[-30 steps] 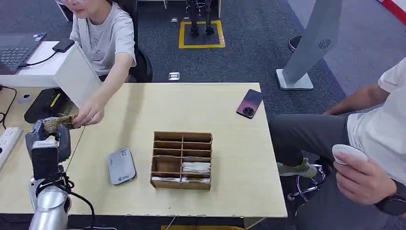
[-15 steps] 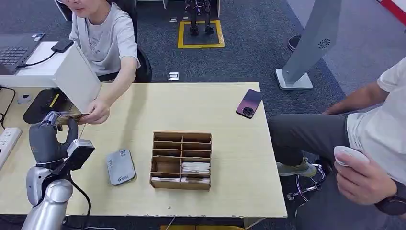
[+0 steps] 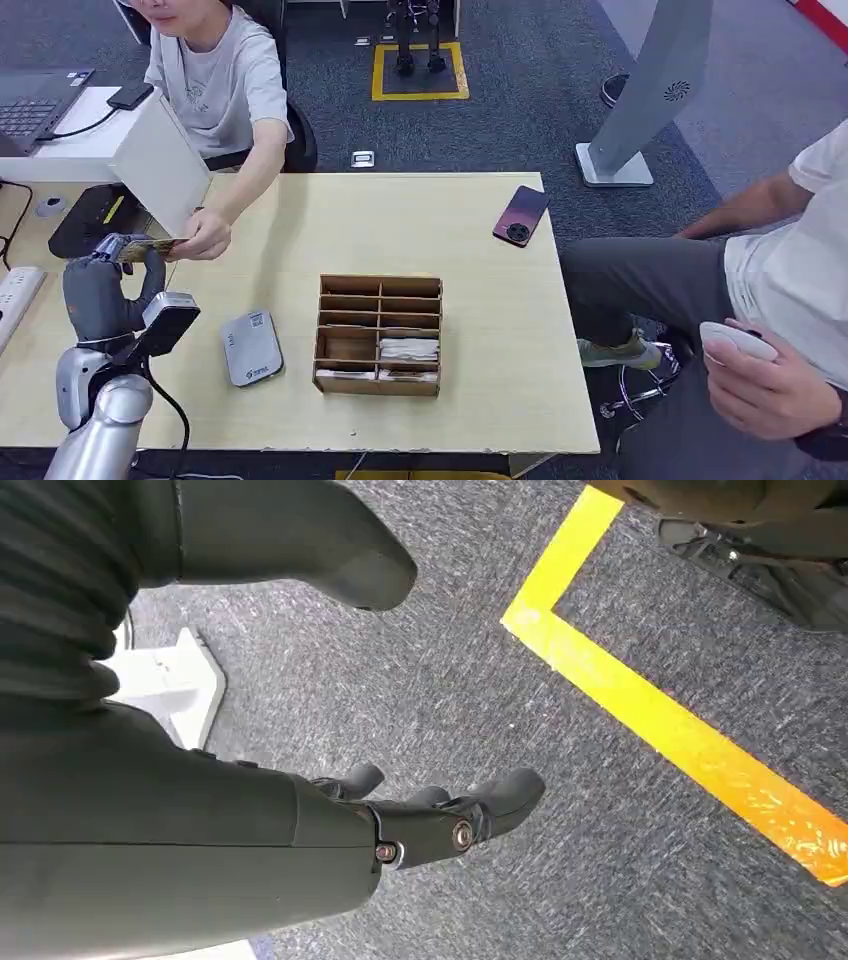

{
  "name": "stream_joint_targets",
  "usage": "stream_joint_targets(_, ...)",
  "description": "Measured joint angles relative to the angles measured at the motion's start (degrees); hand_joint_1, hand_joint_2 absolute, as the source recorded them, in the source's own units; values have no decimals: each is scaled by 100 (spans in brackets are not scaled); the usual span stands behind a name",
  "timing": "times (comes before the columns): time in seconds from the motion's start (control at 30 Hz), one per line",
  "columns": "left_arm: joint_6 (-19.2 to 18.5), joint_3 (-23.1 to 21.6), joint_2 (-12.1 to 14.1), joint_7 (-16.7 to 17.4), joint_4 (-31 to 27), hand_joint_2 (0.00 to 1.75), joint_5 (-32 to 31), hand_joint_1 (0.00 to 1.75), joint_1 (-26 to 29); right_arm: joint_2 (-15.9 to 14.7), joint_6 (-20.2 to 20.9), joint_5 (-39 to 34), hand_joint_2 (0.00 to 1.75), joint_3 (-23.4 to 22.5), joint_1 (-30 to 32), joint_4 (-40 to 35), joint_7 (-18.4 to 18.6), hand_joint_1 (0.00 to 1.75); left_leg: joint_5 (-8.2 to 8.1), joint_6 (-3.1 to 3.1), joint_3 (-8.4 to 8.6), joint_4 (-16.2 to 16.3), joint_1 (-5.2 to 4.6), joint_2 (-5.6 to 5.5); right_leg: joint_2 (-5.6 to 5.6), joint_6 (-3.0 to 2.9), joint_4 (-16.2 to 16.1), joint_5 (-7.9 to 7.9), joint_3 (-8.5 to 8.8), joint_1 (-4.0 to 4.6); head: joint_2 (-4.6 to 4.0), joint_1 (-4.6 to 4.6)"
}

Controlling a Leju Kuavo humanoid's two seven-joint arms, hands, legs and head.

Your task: Pass the card to the sensor for recognition and then transmit it.

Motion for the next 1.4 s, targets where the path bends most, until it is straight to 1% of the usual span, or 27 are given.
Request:
stream_joint_targets(0.67,0,-26,0,0,9,175,0,175,0,0,0,-2,175,0,0,0,0,0,0,0,0,0,0,0,0,0,0,0,0,0,0,0)
stream_joint_targets(0.7,-4,-26,0,4,9,175,47,175,0,0,-2,-2,175,0,0,0,0,0,0,0,0,0,0,0,0,0,0,0,0,0,0,0)
stream_joint_targets(0.8,-70,-24,-17,136,11,175,764,175,0,0,-61,-20,175,0,0,0,-2,0,0,0,0,0,0,2,1,0,0,0,0,0,0,0)
stream_joint_targets(0.83,-77,-22,-17,136,11,175,879,175,0,0,-77,-22,175,0,4,0,-2,0,0,0,-1,0,0,1,0,0,0,0,0,0,0,0)
stream_joint_targets(1.4,-125,-22,-24,74,61,175,984,175,-1,0,-98,-33,175,0,10,0,-2,0,0,0,-1,0,0,-2,-2,0,0,0,0,0,0,0)
